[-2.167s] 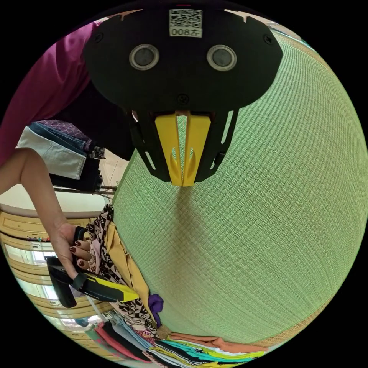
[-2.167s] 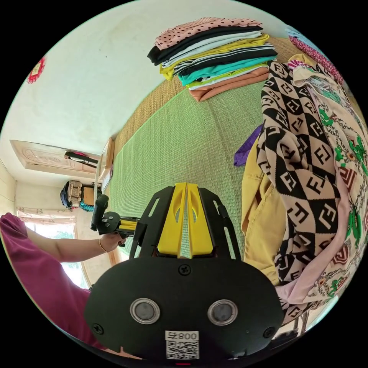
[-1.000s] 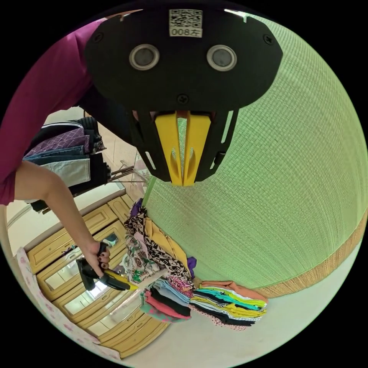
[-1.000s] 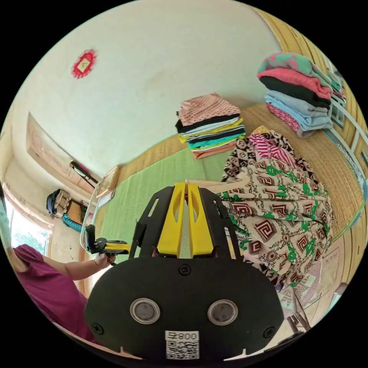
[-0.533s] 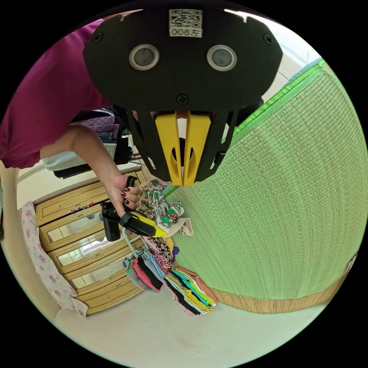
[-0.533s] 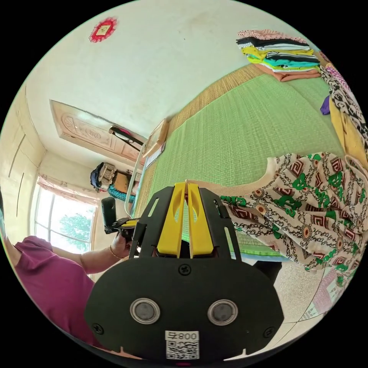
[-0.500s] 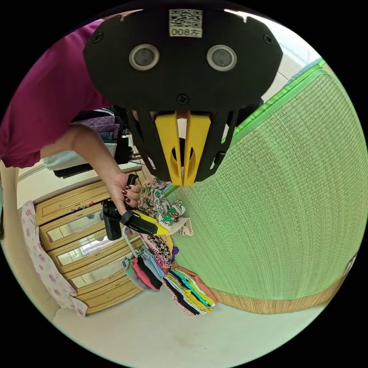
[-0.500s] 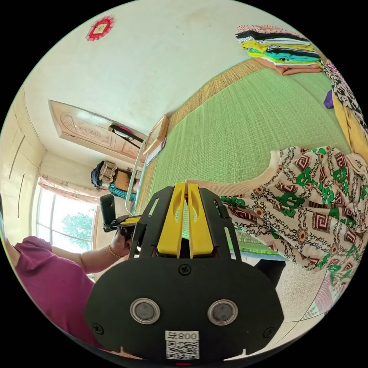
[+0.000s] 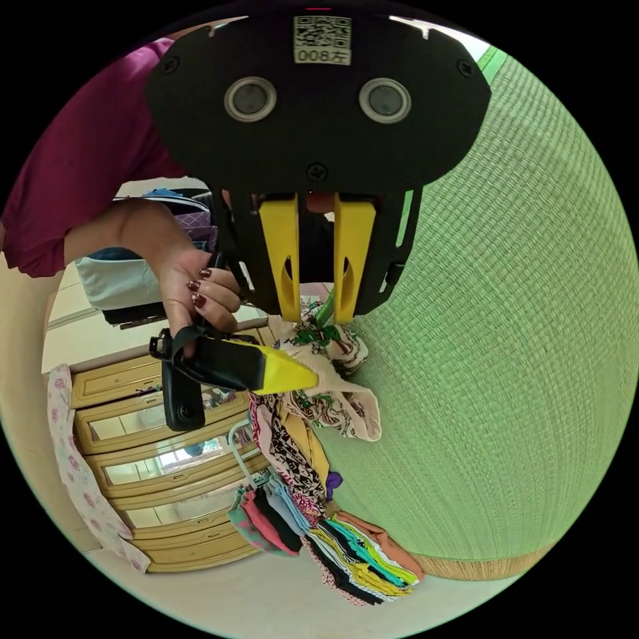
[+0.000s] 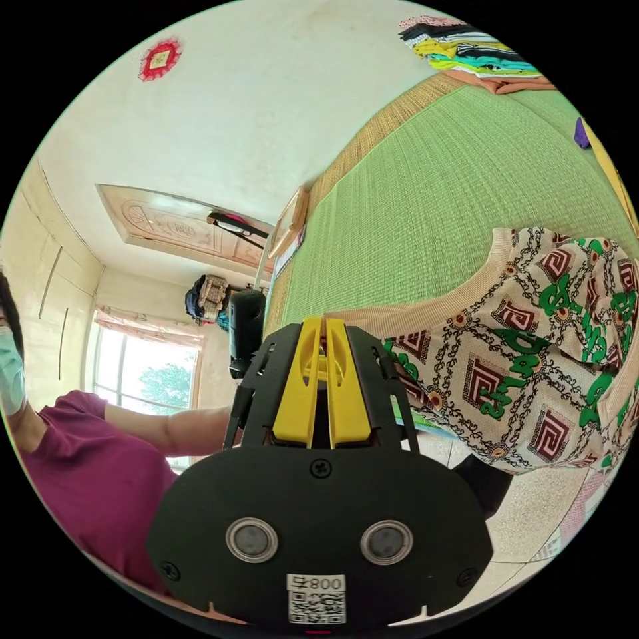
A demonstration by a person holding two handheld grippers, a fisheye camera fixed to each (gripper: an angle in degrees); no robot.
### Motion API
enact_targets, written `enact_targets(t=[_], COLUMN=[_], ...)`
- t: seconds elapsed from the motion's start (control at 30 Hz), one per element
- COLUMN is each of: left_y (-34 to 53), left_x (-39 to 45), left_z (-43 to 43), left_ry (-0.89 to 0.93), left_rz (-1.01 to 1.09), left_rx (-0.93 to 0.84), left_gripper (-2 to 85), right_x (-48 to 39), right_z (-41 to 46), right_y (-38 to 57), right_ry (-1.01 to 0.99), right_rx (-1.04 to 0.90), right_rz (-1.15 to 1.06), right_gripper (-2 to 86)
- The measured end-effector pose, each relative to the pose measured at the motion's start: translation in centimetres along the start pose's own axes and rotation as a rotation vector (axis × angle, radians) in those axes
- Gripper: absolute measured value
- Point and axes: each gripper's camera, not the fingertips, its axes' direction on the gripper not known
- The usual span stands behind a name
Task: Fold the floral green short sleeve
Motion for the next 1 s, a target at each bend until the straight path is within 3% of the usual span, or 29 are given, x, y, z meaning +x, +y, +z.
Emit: enact_targets(t=[0.2,0.4,0.67,0.8,1.0], left_y=[-2.3,-3.3,-5.5,-6.5,-8.4], left_x=[3.4,7.3,14.7,19.1,26.8], left_z=[-0.5,-1.6,-3.1,-4.2,-7.2], left_ry=[-0.009,0.0,0.008,0.009,0.012], left_rz=[-0.065,-0.123,-0.14,-0.145,-0.11], left_rx=[0.014,0.026,0.028,0.03,0.065], left_gripper=[1.3,1.0,0.8,0.7,0.5], right_x=[0.7,4.5,7.9,7.8,5.0], right_z=[-0.9,-5.5,0.5,4.5,5.1], right_y=[0.9,0.5,-2.4,-1.9,1.1], right_ry=[0.045,0.414,0.816,0.911,0.849], right_rx=[-0.016,0.05,-0.172,-0.238,-0.233], right_rz=[-0.051,-0.015,-0.054,-0.094,-0.076], right_gripper=[3.6,8.2,10.6,6.3,1.2])
